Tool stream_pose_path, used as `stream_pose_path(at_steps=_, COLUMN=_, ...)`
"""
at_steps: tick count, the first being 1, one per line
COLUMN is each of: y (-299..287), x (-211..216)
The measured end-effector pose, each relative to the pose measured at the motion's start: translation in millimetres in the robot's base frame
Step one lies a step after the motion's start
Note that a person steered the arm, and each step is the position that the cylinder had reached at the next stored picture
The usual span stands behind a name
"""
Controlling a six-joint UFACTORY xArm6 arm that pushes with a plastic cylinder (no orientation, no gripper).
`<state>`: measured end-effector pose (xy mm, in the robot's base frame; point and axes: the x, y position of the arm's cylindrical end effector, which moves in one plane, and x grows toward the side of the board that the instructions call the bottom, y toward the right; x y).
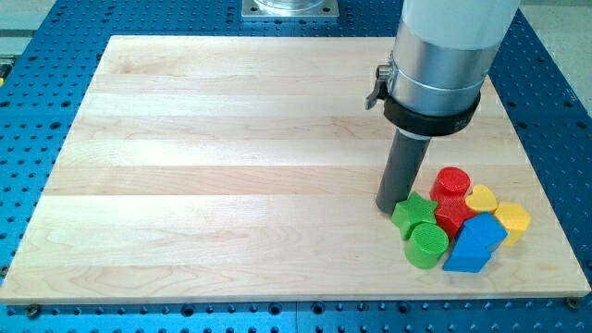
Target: Push the blue cube close to the red star
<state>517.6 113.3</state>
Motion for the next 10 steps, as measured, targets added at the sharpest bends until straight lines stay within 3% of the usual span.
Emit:
stream_pose_path(at_steps=2, y=2, x=5)
stream_pose_path(at_steps=4, y=0, x=-68)
stream_pose_path(at_steps=6, y=133, x=-59)
stream_pose_path(at_steps=7, y=171, x=0)
stream_pose_path(at_steps=8, y=187, x=84)
stream_pose_path(at_steps=10, y=114, x=63)
